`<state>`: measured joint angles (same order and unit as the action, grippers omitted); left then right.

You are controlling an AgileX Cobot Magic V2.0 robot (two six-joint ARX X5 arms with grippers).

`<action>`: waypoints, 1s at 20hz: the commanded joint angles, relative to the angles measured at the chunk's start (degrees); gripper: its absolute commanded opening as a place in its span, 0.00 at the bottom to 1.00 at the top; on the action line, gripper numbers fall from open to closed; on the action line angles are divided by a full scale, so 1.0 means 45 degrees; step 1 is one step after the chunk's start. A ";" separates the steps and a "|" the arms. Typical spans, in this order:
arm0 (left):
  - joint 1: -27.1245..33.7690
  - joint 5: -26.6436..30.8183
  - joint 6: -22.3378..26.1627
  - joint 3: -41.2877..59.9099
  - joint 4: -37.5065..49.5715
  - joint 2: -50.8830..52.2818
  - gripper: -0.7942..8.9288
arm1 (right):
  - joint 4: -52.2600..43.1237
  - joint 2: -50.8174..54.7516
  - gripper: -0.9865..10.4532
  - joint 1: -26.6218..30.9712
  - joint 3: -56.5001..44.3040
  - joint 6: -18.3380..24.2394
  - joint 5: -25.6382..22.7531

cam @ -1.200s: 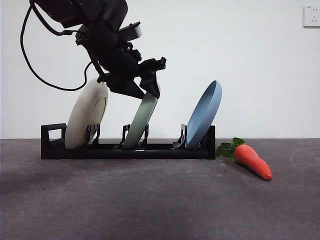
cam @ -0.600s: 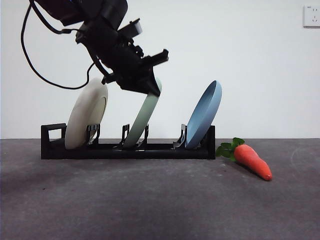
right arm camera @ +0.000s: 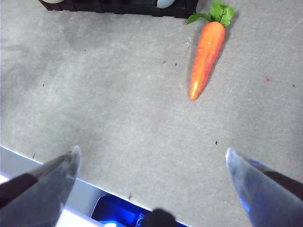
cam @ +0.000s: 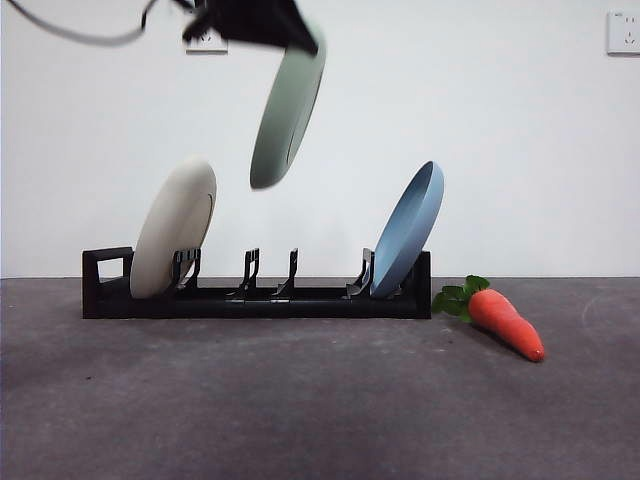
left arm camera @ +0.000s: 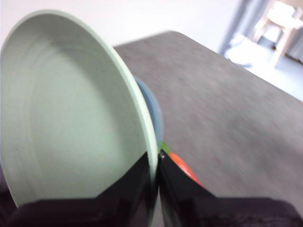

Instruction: Take the green plate from the plate rack,put the plate on the table,take the carrot from the table,put the carrot in the plate

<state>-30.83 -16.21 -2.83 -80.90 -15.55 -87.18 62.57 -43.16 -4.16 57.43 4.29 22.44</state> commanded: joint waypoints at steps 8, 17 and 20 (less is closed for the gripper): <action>-0.4439 0.5829 0.4357 0.0525 -0.6052 0.1200 0.08 | -0.0083 0.0010 0.69 -0.0019 0.0044 -0.0087 0.0019; -0.6071 0.7781 0.4974 0.5265 -0.2686 0.0364 0.08 | -0.0087 0.0005 0.69 -0.0019 0.0044 -0.0180 0.0024; -0.6300 0.7956 0.5537 0.5712 -0.1977 -0.0583 0.08 | -0.0136 0.0005 0.69 -0.0019 0.0044 -0.0180 0.0024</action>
<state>-59.02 19.05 20.21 -55.48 -25.17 -89.38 62.46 -43.16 -4.16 57.43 3.86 22.46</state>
